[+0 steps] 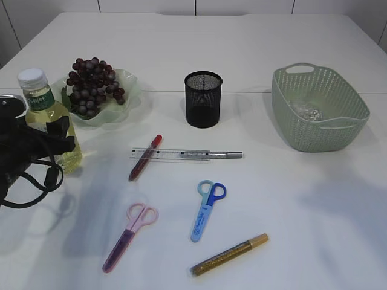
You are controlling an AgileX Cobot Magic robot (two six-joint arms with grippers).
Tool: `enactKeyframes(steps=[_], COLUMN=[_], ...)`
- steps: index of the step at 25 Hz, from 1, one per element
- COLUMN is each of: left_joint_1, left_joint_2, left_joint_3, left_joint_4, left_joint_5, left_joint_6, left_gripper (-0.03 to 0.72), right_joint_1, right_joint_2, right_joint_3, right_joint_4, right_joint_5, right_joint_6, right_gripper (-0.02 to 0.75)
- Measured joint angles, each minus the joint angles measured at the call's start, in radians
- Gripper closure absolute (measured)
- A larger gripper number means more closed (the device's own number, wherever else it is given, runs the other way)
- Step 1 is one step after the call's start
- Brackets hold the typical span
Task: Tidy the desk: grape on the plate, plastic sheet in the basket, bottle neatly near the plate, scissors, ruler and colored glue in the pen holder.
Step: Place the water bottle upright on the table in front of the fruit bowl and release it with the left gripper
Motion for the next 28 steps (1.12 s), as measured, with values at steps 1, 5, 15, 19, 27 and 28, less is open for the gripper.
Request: enactKeyframes(steps=[1, 5, 15, 19, 27, 28], left_joint_1=[0.0, 0.0, 0.0, 0.0, 0.0, 0.0], left_joint_2=[0.0, 0.0, -0.002, -0.004, -0.038, -0.04], left_joint_3=[0.0, 0.0, -0.027, -0.027, -0.027, -0.027], left_joint_4=[0.0, 0.0, -0.014, -0.014, -0.017, -0.019], left_joint_5=[0.0, 0.0, -0.004, -0.017, -0.019, -0.019], left_joint_6=[0.0, 0.002, 0.012, 0.014, 0.014, 0.014], left_gripper=[0.165, 0.162, 0.1, 0.099, 0.099, 0.099], right_joint_1=[0.0, 0.0, 0.0, 0.0, 0.0, 0.0], right_joint_2=[0.0, 0.0, 0.0, 0.0, 0.0, 0.0], right_joint_3=[0.0, 0.0, 0.0, 0.0, 0.0, 0.0], right_joint_4=[0.0, 0.0, 0.0, 0.0, 0.0, 0.0], right_joint_5=[0.0, 0.0, 0.0, 0.0, 0.0, 0.0], right_joint_6=[0.0, 0.0, 0.0, 0.002, 0.002, 0.002], right_gripper=[0.339, 0.339, 0.339, 0.339, 0.339, 0.339])
